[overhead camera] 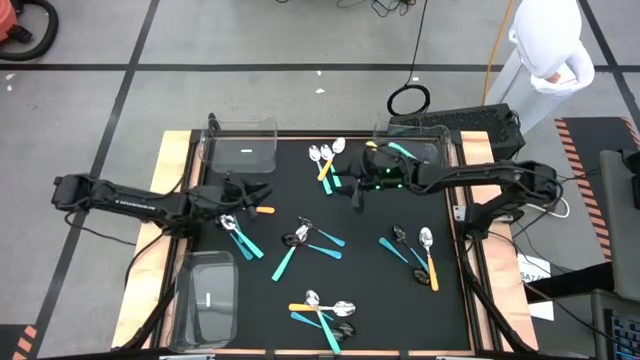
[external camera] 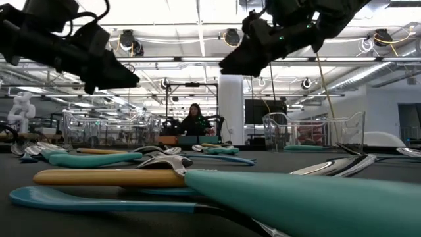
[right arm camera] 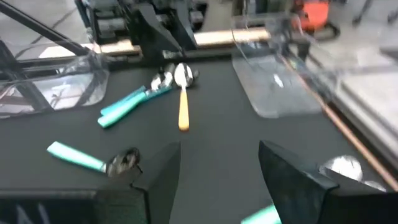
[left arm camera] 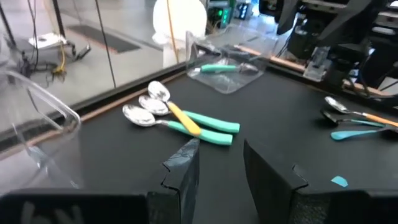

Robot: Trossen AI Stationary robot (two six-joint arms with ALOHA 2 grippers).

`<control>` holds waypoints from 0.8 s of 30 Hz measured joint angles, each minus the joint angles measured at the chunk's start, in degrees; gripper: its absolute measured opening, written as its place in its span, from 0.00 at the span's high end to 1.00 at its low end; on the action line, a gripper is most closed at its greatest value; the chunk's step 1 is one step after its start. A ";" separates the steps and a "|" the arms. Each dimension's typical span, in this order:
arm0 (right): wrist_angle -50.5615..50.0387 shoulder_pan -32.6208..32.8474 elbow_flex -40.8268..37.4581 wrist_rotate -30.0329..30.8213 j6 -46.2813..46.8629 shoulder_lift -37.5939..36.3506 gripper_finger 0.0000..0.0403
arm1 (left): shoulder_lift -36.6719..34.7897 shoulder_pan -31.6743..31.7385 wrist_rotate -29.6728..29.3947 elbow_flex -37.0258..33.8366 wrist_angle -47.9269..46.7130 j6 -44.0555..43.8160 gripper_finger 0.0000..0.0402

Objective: Sort silverware by color (type)
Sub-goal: Put the yellow spoon into the top left bin

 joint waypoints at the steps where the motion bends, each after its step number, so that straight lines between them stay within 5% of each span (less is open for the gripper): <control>1: 1.53 0.27 0.00 -0.03 -0.65 1.03 0.47 | 1.31 0.01 -0.10 0.41 -0.02 -0.84 0.68; 13: 5.66 1.44 -0.02 4.46 -3.40 2.34 0.47 | 11.32 0.01 0.21 1.04 -0.26 -5.64 0.68; 24: -13.35 1.91 -2.63 10.82 4.39 -5.30 0.47 | 14.24 1.29 -1.84 1.10 2.36 -6.76 0.68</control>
